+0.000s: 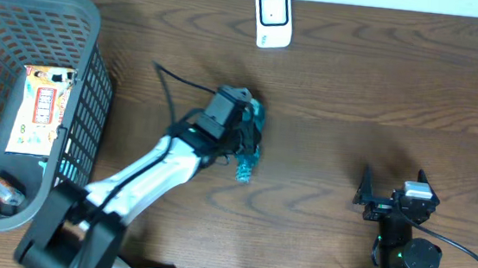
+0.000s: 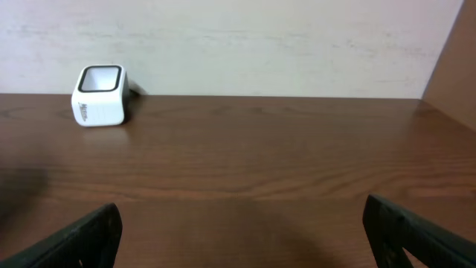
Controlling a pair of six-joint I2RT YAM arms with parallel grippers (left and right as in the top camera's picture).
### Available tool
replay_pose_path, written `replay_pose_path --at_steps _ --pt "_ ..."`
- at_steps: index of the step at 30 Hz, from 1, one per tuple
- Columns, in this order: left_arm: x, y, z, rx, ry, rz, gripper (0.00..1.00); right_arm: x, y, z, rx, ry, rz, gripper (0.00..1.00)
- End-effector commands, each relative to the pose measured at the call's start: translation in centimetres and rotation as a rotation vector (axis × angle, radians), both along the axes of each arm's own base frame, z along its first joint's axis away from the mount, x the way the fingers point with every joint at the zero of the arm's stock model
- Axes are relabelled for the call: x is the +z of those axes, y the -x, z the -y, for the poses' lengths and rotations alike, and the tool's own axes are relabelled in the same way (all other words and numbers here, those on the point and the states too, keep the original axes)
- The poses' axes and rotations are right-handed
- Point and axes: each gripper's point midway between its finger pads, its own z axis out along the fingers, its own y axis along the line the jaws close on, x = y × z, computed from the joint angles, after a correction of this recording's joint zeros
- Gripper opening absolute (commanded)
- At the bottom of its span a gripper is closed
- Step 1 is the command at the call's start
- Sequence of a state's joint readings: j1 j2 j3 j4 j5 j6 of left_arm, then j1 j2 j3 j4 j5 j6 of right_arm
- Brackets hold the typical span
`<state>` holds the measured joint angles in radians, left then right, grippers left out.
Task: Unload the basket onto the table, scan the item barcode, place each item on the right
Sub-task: 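Carry the bottle to the table center and set it upright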
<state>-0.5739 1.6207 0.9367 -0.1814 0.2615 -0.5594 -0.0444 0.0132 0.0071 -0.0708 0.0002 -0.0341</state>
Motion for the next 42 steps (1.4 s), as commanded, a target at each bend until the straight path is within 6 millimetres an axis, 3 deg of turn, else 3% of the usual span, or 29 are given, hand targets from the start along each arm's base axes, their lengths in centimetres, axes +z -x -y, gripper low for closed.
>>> replay_pose_path --at_steps 1,6,14,16,19,27,32,37,42 --pt "-2.9 0.1 1.4 -0.042 -0.057 -0.007 0.22 -0.2 0.0 0.2 -0.011 0.008 -0.006 0.99" --pt "-6.0 0.8 2.1 -0.069 -0.095 -0.047 0.23 -0.2 0.0 0.2 -0.011 0.008 -0.006 0.99" --pt "-6.3 0.7 1.8 -0.058 -0.118 -0.044 0.84 -0.2 0.0 0.2 -0.011 0.008 -0.006 0.99" --pt "-6.3 0.7 1.8 -0.058 -0.118 -0.044 0.92 -0.2 0.0 0.2 -0.011 0.008 -0.006 0.99" --pt "-6.3 0.7 1.8 -0.061 -0.119 -0.042 0.97 -0.2 0.0 0.2 -0.011 0.008 -0.006 0.99" --pt "-6.0 0.5 1.8 -0.066 -0.118 -0.029 0.98 -0.2 0.0 0.2 -0.011 0.008 -0.006 0.99" --pt "-3.5 0.0 2.0 -0.146 -0.127 0.068 0.98 -0.2 0.0 0.2 -0.011 0.008 -0.006 0.99" --pt "2.4 -1.7 -1.4 -0.034 -0.238 0.255 0.99 -0.2 0.0 0.2 -0.011 0.008 -0.007 0.99" --pt "8.5 -2.4 -3.4 0.003 -0.277 0.440 0.99 -0.2 0.0 0.2 -0.011 0.008 -0.007 0.99"
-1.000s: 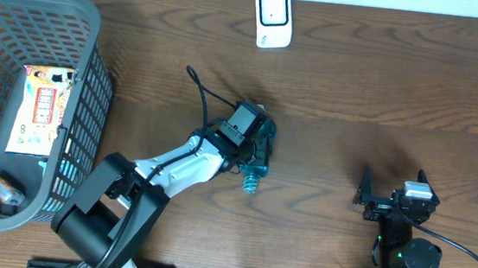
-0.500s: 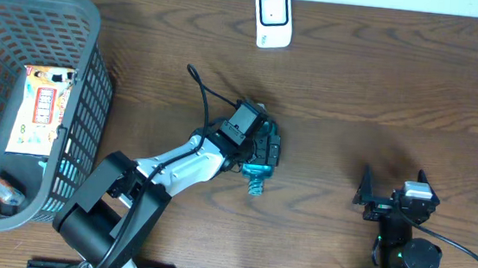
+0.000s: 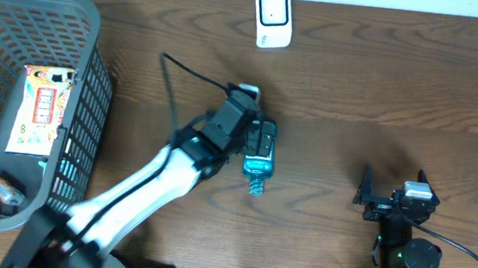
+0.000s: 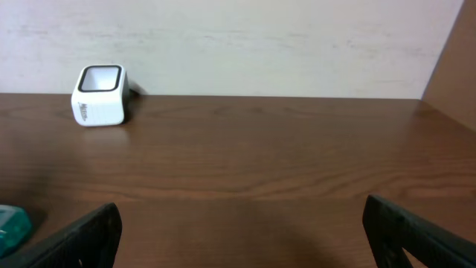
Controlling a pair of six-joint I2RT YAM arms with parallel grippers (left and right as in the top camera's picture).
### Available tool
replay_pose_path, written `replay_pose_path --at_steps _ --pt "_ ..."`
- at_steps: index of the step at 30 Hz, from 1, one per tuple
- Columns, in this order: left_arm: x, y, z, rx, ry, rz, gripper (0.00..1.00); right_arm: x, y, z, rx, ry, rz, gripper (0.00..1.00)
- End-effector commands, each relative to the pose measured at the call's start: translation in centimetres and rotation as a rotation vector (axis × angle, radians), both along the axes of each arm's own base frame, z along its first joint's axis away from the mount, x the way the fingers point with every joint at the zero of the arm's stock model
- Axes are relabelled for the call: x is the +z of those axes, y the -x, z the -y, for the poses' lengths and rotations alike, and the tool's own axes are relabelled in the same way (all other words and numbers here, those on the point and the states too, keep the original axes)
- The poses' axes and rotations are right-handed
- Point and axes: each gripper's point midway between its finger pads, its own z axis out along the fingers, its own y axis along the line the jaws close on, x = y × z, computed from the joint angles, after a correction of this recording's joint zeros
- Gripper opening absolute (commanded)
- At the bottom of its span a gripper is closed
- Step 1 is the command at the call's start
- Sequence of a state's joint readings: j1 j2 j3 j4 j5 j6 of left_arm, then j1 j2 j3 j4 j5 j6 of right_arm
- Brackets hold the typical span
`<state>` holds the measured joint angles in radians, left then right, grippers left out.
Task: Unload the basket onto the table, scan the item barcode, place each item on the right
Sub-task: 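Carry the bottle to the table center and set it upright, then return the left gripper into the basket and grasp the wipes pack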
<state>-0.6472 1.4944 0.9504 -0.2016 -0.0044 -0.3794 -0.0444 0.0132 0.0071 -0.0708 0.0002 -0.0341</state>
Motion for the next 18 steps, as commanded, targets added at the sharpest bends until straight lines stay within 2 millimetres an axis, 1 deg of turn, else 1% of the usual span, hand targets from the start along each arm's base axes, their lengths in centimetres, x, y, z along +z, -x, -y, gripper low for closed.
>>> replay_pose_path --at_steps 1,4,6,8,11,13,14,16,18 --pt "4.9 -1.3 -2.9 0.069 -0.084 0.191 0.99 -0.2 0.0 0.2 -0.011 0.008 -0.006 0.99" --pt "9.0 -1.4 -4.9 0.126 -0.109 0.321 0.99 -0.2 0.0 0.2 -0.011 0.008 -0.006 0.99" --pt "12.1 -1.3 -6.3 0.129 -0.151 0.418 0.98 -0.2 0.0 0.2 -0.011 0.008 -0.006 0.99" --pt "15.4 -1.3 -8.1 0.163 -0.173 0.501 0.98 -0.2 0.0 0.2 -0.011 0.008 -0.006 0.99" --pt "20.6 -1.5 -12.9 0.317 -0.169 0.580 0.98 -0.2 0.0 0.2 -0.011 0.008 -0.006 0.99" --pt "24.2 -1.6 -17.1 0.441 -0.156 0.615 0.97 -0.2 0.0 0.2 -0.011 0.008 -0.006 0.99" --pt "25.6 -1.6 -19.0 0.505 -0.148 0.623 0.98 -0.2 0.0 0.2 -0.011 0.008 -0.006 0.99" --pt "28.2 -1.3 -23.6 0.658 -0.125 0.623 0.98 -0.2 0.0 0.2 -0.011 0.008 -0.006 0.99" --pt "29.6 -0.7 -27.3 0.781 -0.093 0.606 0.98 -0.2 0.0 0.2 -0.011 0.008 -0.006 0.99"
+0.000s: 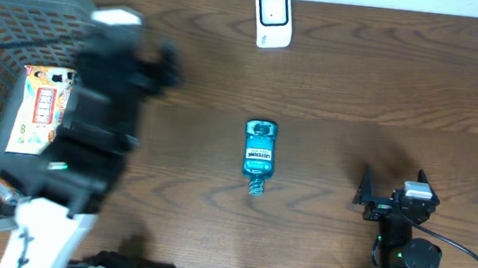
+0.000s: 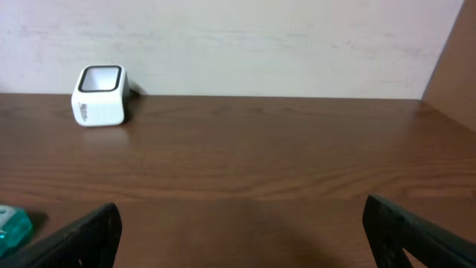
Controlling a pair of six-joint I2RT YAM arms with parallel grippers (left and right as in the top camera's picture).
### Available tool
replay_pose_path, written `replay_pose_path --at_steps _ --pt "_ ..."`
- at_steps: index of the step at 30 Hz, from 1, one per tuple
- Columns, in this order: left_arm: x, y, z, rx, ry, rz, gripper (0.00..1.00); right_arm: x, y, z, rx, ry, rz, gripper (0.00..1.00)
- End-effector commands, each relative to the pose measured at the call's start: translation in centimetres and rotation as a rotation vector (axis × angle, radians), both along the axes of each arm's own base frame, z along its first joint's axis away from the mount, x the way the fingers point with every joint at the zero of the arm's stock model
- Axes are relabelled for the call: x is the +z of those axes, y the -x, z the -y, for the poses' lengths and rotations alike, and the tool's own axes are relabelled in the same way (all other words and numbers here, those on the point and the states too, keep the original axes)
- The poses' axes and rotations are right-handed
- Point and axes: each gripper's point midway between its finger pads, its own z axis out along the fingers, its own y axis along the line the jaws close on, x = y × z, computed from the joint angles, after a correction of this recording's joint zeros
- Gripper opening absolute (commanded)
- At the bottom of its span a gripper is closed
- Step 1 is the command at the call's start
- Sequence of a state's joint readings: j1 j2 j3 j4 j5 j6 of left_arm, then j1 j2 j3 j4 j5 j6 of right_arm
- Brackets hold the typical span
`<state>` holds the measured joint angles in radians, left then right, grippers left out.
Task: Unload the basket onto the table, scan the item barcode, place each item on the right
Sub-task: 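Return the left gripper into the basket and grasp the wipes pack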
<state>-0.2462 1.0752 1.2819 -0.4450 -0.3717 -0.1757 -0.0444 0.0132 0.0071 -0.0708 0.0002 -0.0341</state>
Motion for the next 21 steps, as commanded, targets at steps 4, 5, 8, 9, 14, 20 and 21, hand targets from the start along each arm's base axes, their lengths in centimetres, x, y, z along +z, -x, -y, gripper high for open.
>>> replay_pose_path --at_steps 4,5,8,9,14,20,21 --pt "2.5 2.6 -12.5 0.407 0.296 0.030 0.98 -0.2 0.0 0.2 -0.011 0.008 -0.006 0.99" --pt "1.5 2.9 -14.1 0.462 0.362 0.014 0.98 -0.2 0.0 0.2 -0.011 0.008 -0.006 0.99" --pt "-3.2 3.8 -18.4 0.651 0.610 -0.055 0.98 -0.2 0.0 0.2 -0.011 0.008 -0.006 0.99" --pt "-4.4 3.8 -19.2 0.695 0.670 -0.073 0.98 -0.2 0.0 0.2 -0.011 0.008 -0.006 0.99" --pt "-10.7 1.5 -20.1 0.695 0.885 -0.244 0.98 -0.2 0.0 0.2 -0.011 0.008 -0.006 0.99" --pt "-18.4 3.0 -19.1 0.803 0.953 -0.561 0.98 -0.2 0.0 0.2 -0.011 0.008 -0.006 0.99" --pt "-19.9 4.1 -18.5 0.876 1.009 -0.629 0.98 -0.2 0.0 0.2 -0.011 0.008 -0.006 0.99"
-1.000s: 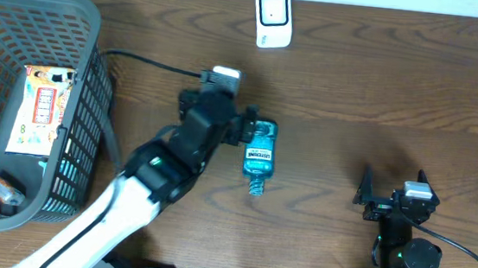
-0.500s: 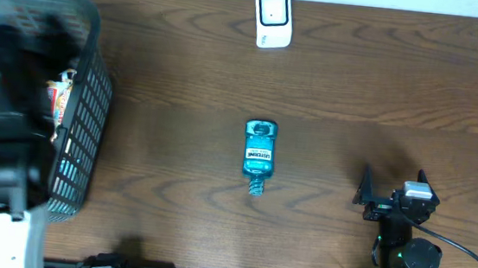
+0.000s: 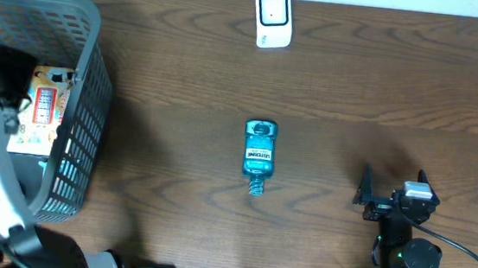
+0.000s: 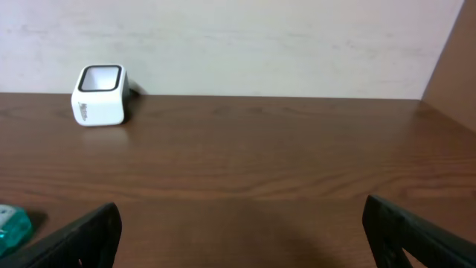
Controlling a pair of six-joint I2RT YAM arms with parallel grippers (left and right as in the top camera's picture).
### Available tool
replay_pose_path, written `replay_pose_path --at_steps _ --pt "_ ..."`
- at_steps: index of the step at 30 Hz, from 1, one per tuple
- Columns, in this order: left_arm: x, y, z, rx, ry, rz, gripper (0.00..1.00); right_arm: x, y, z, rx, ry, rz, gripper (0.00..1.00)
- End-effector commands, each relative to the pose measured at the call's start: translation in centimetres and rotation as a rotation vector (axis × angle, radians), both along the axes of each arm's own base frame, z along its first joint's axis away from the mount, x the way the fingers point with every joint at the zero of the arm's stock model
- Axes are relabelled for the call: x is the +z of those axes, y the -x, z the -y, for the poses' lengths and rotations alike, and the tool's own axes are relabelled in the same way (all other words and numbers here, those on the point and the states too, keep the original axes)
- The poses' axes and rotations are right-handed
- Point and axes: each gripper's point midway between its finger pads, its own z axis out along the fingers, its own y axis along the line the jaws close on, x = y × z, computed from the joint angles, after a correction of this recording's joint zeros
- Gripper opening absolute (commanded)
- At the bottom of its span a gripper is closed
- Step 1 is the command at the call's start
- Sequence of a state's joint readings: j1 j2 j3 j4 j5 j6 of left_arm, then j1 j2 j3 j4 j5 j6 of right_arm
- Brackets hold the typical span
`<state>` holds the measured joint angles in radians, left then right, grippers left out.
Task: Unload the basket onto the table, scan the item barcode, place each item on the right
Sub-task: 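Return the left gripper into the basket and grasp the wipes pack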
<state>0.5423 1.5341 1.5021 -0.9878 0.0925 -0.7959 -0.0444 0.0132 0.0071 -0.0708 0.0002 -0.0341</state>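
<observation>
A teal mouthwash bottle (image 3: 259,156) lies flat in the middle of the table with nothing holding it; one end of it shows at the left edge of the right wrist view (image 4: 10,225). The white barcode scanner (image 3: 273,17) stands at the far edge (image 4: 100,95). My left gripper (image 3: 3,79) is blurred over the left part of the grey basket (image 3: 75,141); its jaws cannot be made out. My right gripper (image 3: 392,186) rests open near the front right, fingers wide apart over bare wood (image 4: 245,232).
Inside the basket lies a snack packet (image 3: 48,100), partly covered by my left arm. A pale wall runs behind the table's far edge (image 4: 238,37).
My left arm has moved from over the basket's right side to its left side. The bottle, scanner and right gripper are where they were.
My left gripper first held the teal bottle tilted at mid-table. Then the bottle lay straight below the scanner with the gripper still at it. Later the bottle lay free and the arm was back at the basket, now deeper over it.
</observation>
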Motion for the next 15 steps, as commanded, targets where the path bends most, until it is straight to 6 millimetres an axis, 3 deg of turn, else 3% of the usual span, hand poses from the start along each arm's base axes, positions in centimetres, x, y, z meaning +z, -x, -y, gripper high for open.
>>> replay_pose_path --at_steps 1,7,15 --pt "-4.0 2.2 1.9 0.134 0.200 -0.163 0.98 -0.2 0.0 0.2 -0.011 0.008 -0.006 0.99" --pt "-8.9 5.2 2.3 0.218 0.275 -0.440 0.98 -0.2 0.0 0.2 -0.009 0.008 -0.006 0.99" --pt "-12.8 6.4 1.9 0.230 0.292 -0.605 0.98 -0.2 0.0 0.2 -0.009 0.008 -0.006 0.99"
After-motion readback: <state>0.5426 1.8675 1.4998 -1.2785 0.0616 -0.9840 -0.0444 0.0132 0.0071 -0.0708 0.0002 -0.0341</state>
